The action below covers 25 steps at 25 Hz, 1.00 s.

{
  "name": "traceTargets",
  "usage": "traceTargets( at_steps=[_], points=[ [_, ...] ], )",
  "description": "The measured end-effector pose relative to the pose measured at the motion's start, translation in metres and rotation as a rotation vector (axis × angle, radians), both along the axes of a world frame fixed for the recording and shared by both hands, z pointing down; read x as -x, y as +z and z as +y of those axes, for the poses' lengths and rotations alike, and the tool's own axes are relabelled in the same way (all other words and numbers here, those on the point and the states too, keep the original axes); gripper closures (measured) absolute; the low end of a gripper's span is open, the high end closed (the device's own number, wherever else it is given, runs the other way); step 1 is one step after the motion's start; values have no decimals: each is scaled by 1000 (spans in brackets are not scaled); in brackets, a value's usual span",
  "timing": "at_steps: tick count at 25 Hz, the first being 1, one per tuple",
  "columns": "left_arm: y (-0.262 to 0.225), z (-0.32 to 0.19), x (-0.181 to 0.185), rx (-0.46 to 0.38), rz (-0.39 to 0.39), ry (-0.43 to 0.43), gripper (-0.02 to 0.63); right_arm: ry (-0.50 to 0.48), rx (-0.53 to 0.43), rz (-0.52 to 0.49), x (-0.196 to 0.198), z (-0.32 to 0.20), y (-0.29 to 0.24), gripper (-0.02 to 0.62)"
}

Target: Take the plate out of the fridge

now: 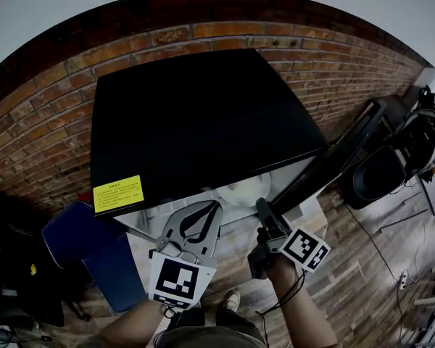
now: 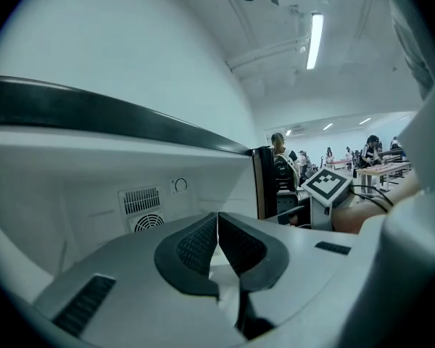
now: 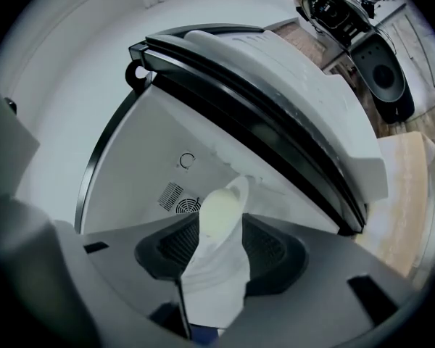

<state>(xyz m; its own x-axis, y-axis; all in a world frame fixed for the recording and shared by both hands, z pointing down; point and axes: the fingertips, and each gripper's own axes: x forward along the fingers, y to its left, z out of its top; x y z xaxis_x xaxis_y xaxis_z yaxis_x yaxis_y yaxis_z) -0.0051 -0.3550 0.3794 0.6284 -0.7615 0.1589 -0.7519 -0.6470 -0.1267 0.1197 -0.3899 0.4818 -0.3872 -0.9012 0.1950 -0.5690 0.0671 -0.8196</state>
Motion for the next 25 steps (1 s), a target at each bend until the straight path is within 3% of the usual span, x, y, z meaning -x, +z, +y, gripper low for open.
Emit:
traceTargets(
  at_steps=[10, 16, 25],
  points=[
    [10, -7, 4, 31, -6, -16, 588, -5, 107, -213, 15, -12, 29, 431],
    [12, -11, 12, 26, -26, -27, 588, 1, 119, -304, 29, -20, 32, 449],
    [14, -8, 14, 40, -20, -39, 588, 34, 137, -362, 35, -25, 28, 531]
  ],
)
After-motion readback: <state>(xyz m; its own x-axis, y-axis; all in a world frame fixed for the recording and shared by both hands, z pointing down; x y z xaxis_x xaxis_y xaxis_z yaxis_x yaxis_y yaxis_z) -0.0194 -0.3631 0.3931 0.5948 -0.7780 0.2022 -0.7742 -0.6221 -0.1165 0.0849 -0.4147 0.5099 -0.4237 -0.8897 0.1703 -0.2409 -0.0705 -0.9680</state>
